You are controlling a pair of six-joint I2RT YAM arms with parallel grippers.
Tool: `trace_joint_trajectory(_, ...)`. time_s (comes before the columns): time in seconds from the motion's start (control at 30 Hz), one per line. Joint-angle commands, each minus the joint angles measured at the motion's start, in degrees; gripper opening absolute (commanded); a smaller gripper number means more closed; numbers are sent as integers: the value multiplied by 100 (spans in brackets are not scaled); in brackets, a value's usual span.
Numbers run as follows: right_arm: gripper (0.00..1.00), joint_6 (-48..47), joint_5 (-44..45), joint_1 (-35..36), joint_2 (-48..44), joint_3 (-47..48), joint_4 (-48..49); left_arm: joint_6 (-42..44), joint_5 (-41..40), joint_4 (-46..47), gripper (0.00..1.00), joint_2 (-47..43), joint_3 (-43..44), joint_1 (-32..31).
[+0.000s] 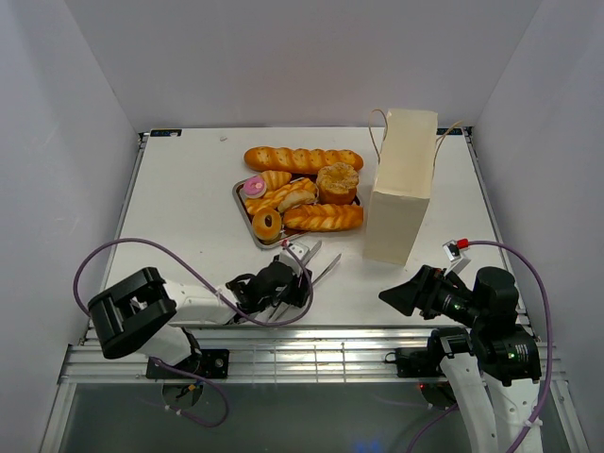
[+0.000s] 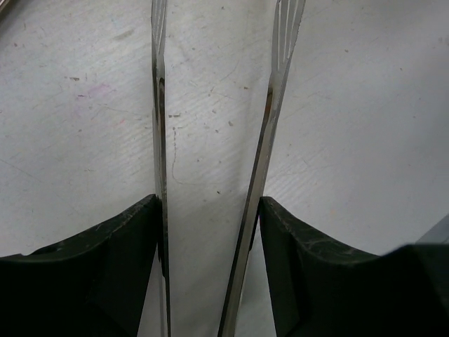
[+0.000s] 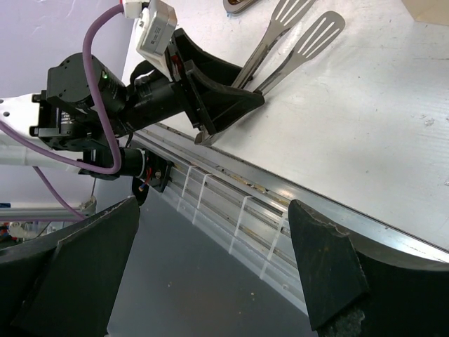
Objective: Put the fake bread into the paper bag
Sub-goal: Pick up the clamp at the center of the board, then place the clamp at the center of the board.
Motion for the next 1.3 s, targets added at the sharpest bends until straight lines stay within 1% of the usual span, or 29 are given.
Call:
trace_joint_trajectory(0.0, 92, -28, -77, -1, -78, 254, 16, -188, 372, -168, 67, -477, -63, -13)
trace_joint_trajectory(0.13, 93, -19, -86, -1, -96, 263, 7, -381, 663, -273, 66, -986, -89, -13)
trace_joint_trajectory(0.33, 92, -19, -60, -1, -113, 307, -19, -548, 1006, -651, 65, -1470, -10, -13)
trace_joint_trajectory(0.53, 92, -10, -51, -1, -122, 237, -11, -716, 1208, -1037, 65, -2191, 34, -13)
trace_joint_trajectory(0.6, 93, -10, -16, -1, -96, 254, -2, -768, 1244, -1248, 66, -2497, 165, -4)
trace_joint_trajectory(0.77, 93, -133, 98, -1, 62, 430, 16, -769, 1331, -1819, 66, -2833, 613, 84)
trace_joint_trajectory(0.9, 93, -221, 160, -1, 177, 553, 24, -742, 1428, -1987, 66, -2834, 825, 242)
trace_joint_trajectory(1.03, 93, -230, 177, -10, 194, 597, 33, -663, 1271, -1917, 66, -2650, 729, 242)
trace_joint_trajectory(1.13, 93, -230, 177, -1, 186, 580, 33, -532, 999, -1715, 66, -2272, 641, 242)
trace_joint_trajectory(1.17, 93, -230, 169, -1, 194, 580, 33, -479, 928, -1706, 66, -1949, 693, 242)
trace_joint_trajectory(1.27, 93, -221, 169, -1, 186, 606, 33, -365, 717, -1593, 66, -1481, 781, 242)
